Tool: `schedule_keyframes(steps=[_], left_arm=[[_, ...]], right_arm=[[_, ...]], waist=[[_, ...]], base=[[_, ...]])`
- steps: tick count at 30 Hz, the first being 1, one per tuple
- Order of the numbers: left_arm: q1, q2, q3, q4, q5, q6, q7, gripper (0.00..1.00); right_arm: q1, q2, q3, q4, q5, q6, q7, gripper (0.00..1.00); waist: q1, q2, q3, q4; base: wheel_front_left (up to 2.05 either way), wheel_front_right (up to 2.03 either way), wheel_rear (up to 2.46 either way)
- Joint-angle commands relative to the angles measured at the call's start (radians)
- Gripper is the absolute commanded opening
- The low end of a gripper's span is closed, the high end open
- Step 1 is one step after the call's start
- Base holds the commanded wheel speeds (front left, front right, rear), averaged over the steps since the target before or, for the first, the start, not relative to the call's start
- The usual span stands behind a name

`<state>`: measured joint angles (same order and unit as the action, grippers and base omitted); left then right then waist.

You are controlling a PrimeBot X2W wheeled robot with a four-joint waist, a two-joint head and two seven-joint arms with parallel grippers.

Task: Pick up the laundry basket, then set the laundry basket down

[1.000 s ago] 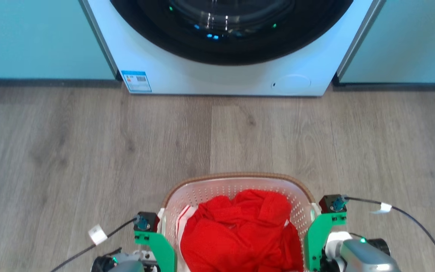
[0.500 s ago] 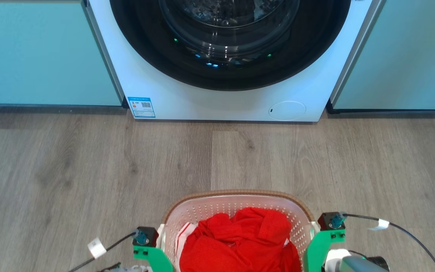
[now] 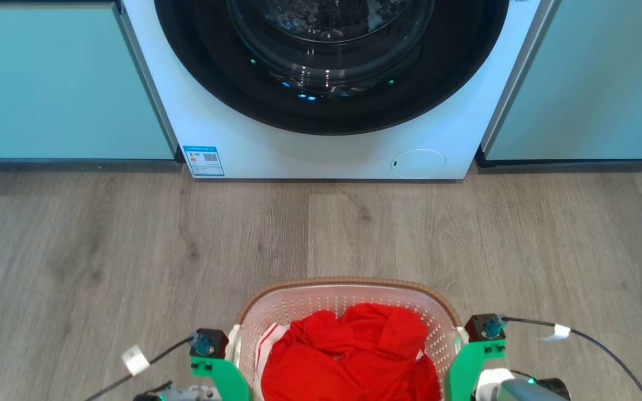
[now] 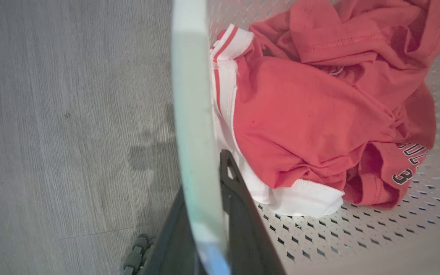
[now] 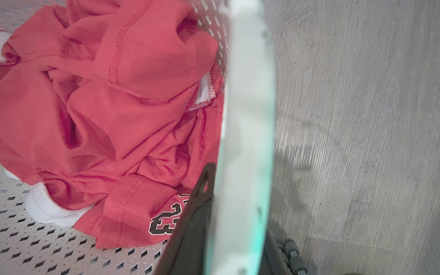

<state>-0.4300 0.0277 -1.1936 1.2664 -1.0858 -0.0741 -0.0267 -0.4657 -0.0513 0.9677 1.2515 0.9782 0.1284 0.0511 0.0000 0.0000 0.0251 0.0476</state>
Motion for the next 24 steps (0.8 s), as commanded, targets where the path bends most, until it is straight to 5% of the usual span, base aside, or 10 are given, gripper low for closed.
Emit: schedule_keyframes(steps=[1,24], left_arm=[[-0.056,0.026,0.004,0.007,-0.002,-0.006,-0.017,0.00],[-0.061,0.040,-0.005,0.024,-0.009,-0.041,-0.019,0.00]], right_arm=[[-0.029,0.001,0.017,-0.005,0.003,0.002,-0.011,0.00],[-0.061,0.001,0.065,-0.005,0.052,0.002,-0.012,0.00]], waist=[[0.0000,0.0000,0.000,-0.001],[0.0000,0.0000,0.023,-0.011]], base=[[0.00,0.00,0.00],[0.00,0.00,0.00]])
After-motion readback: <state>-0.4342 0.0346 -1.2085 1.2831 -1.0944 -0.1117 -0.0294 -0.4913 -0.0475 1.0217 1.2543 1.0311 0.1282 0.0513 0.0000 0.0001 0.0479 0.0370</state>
